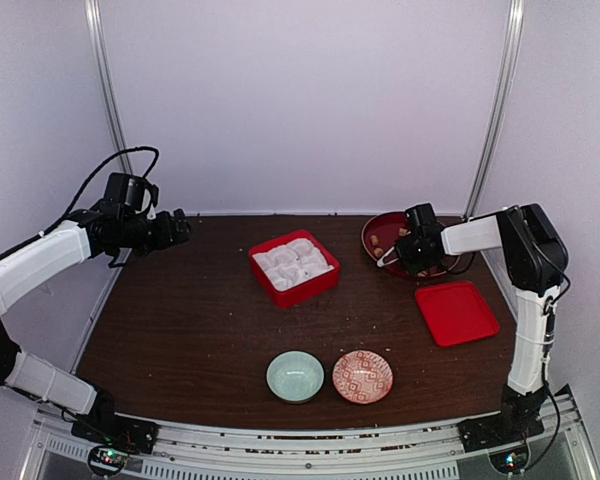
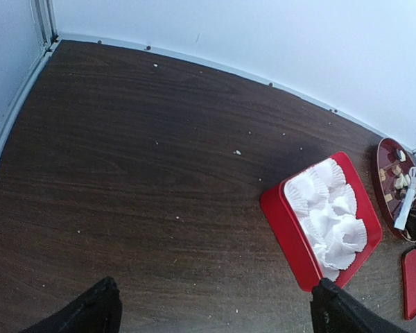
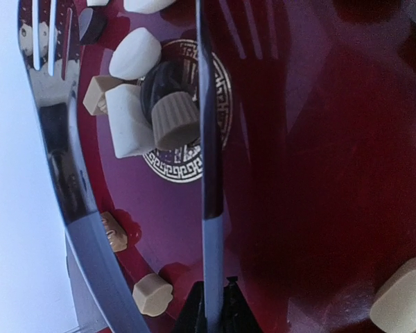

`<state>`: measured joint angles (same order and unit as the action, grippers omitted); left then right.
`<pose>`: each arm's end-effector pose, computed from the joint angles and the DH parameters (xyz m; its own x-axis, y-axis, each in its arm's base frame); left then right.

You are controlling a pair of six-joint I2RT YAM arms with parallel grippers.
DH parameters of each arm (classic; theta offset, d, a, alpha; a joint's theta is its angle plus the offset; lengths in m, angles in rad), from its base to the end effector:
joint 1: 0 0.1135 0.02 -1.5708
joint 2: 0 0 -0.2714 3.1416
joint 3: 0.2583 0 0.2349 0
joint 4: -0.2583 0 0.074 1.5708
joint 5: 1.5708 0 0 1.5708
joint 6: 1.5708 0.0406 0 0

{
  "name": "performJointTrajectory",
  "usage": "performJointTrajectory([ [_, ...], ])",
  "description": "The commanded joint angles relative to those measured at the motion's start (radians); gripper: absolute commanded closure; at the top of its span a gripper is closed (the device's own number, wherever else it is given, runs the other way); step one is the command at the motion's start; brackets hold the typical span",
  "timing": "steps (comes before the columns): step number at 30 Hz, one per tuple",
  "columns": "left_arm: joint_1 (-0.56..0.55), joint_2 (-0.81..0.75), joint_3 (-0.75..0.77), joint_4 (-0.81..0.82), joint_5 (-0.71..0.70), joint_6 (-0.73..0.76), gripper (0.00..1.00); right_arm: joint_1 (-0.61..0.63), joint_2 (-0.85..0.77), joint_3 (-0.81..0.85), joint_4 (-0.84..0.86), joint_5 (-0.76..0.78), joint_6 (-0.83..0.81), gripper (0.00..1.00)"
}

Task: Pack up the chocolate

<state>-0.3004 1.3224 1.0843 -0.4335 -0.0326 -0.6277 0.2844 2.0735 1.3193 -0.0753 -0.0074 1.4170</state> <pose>0.2658 -0.0809 0.3100 -0.6405 -0.4161 -0.6455 -0.1294 0.8870 -0.4433 0.4172 0.1223 0.1550 -0.3904 0.9154 -0.0981 0.6559 0.3513 0.6681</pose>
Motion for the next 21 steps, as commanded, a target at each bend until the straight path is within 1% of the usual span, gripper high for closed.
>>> performJointTrajectory([
  [1, 0.010, -0.009, -0.006, 0.050, 0.015, -0.002, 0.02, -0.011, -0.073, -0.028, 0.015, 0.026, -0.028, 0.93],
  [6, 0.009, -0.009, -0.004, 0.052, 0.018, 0.000, 0.02, -0.014, -0.117, -0.034, 0.007, 0.053, -0.075, 1.00],
  [12, 0.010, -0.020, 0.007, 0.053, 0.027, 0.018, 0.02, -0.016, -0.182, -0.018, -0.030, 0.079, -0.186, 1.00],
  [16, 0.010, -0.044, 0.028, 0.056, 0.056, 0.060, 0.02, -0.016, -0.246, 0.010, -0.050, 0.056, -0.347, 1.00],
  [19, 0.010, -0.072, 0.036, 0.084, 0.124, 0.098, 0.02, -0.014, -0.307, 0.024, -0.019, -0.046, -0.500, 1.00],
  [21, 0.010, -0.096, 0.032, 0.114, 0.189, 0.116, 0.02, -0.003, -0.353, 0.034, -0.026, -0.085, -0.595, 1.00],
])
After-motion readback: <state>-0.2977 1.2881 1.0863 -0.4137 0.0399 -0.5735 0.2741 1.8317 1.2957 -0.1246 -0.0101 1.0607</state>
